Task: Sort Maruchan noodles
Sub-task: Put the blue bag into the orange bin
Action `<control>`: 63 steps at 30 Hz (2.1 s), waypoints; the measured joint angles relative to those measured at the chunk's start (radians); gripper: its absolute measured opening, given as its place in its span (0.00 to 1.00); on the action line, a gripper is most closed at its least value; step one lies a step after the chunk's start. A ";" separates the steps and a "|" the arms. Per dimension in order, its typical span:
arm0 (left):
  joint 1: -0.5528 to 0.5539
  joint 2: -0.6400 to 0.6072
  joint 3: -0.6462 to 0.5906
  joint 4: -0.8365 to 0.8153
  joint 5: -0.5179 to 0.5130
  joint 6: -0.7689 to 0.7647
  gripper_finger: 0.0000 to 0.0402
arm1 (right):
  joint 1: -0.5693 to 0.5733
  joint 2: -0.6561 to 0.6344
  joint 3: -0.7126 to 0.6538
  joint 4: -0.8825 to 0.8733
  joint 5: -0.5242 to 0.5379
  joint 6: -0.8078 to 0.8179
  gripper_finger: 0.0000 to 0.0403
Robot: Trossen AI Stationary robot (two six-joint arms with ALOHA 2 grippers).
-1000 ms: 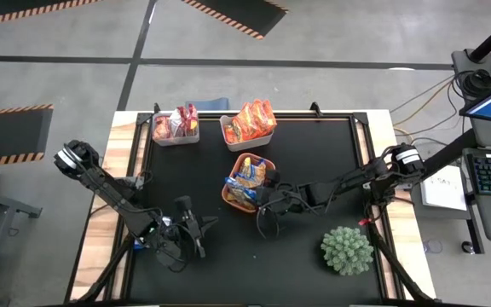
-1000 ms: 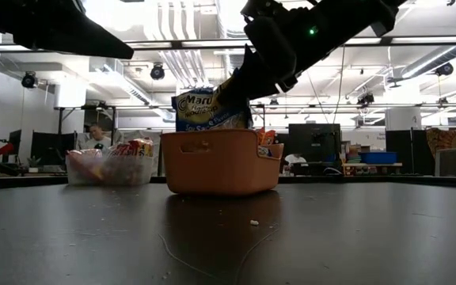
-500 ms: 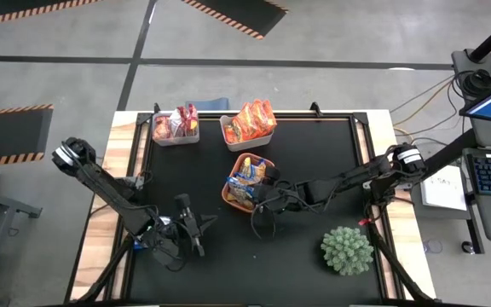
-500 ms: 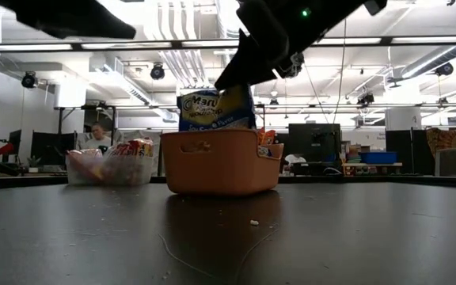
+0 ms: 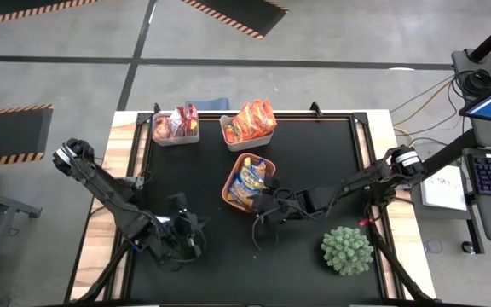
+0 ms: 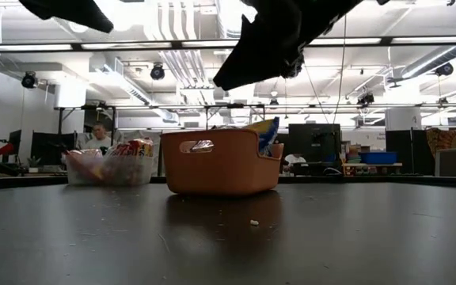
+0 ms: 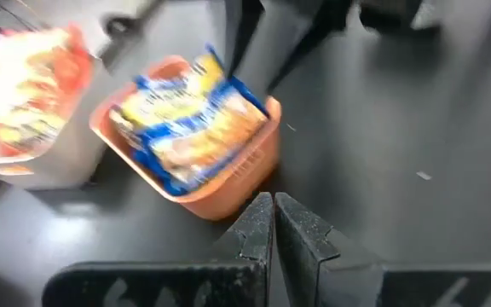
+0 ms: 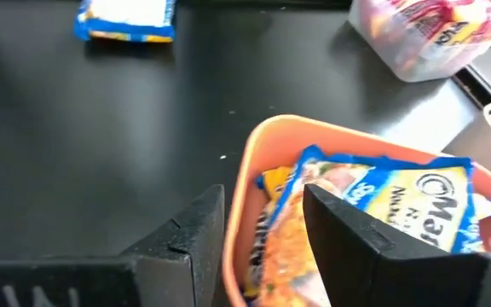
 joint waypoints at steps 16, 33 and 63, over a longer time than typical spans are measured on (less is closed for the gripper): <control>-0.019 0.122 -0.025 -0.374 0.726 -0.845 0.00 | 0.083 -0.017 0.000 0.001 0.008 -0.012 0.35; -0.011 0.315 -0.020 -0.547 0.771 -0.994 0.37 | 0.082 -0.017 -0.001 0.001 0.008 -0.014 0.34; -0.010 0.396 -0.024 -0.423 0.700 -0.963 0.30 | 0.082 -0.017 -0.001 0.002 0.009 -0.006 0.33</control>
